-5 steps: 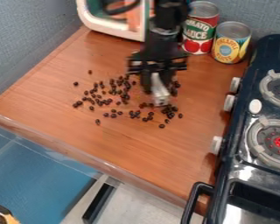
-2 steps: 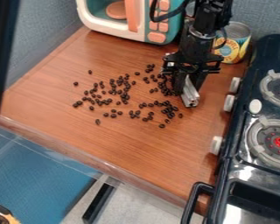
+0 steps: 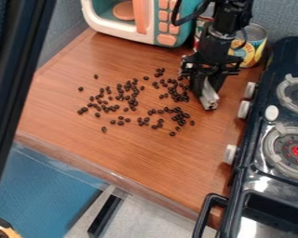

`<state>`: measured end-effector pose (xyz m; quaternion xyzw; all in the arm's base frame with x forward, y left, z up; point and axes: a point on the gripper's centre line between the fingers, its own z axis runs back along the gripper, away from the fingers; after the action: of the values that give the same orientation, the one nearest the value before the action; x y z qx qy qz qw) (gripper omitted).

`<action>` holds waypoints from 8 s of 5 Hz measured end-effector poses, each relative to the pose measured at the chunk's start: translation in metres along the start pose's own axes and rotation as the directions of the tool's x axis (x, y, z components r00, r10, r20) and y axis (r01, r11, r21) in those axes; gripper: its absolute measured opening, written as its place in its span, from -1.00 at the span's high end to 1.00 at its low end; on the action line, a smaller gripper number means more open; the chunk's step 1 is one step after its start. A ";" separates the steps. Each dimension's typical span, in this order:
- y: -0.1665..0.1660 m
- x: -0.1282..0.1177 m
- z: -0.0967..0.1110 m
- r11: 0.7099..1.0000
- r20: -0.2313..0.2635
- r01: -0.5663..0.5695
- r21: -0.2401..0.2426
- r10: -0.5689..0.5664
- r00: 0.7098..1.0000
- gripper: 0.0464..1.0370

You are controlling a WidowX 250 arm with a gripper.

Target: Sweep into pile

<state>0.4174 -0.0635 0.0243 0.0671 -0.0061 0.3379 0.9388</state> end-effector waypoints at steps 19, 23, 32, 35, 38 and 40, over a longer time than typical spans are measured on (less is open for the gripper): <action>0.185 0.051 -0.013 0.974 -0.152 -0.196 -0.112 0.178 0.972 0.33; 0.089 -0.048 0.025 0.980 -0.064 0.084 -0.181 -0.097 0.993 0.33; 0.027 -0.073 -0.015 0.958 0.091 0.249 -0.139 -0.238 0.967 0.33; 0.089 -0.042 -0.025 0.947 0.040 0.292 -0.133 -0.289 0.956 0.33; 0.135 -0.016 -0.033 0.946 0.082 0.301 -0.123 -0.292 0.953 0.33; 0.180 0.004 -0.039 0.959 0.065 0.263 -0.104 -0.258 0.964 0.33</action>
<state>0.3044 0.0816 0.0079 0.0235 -0.0397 0.2087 0.9769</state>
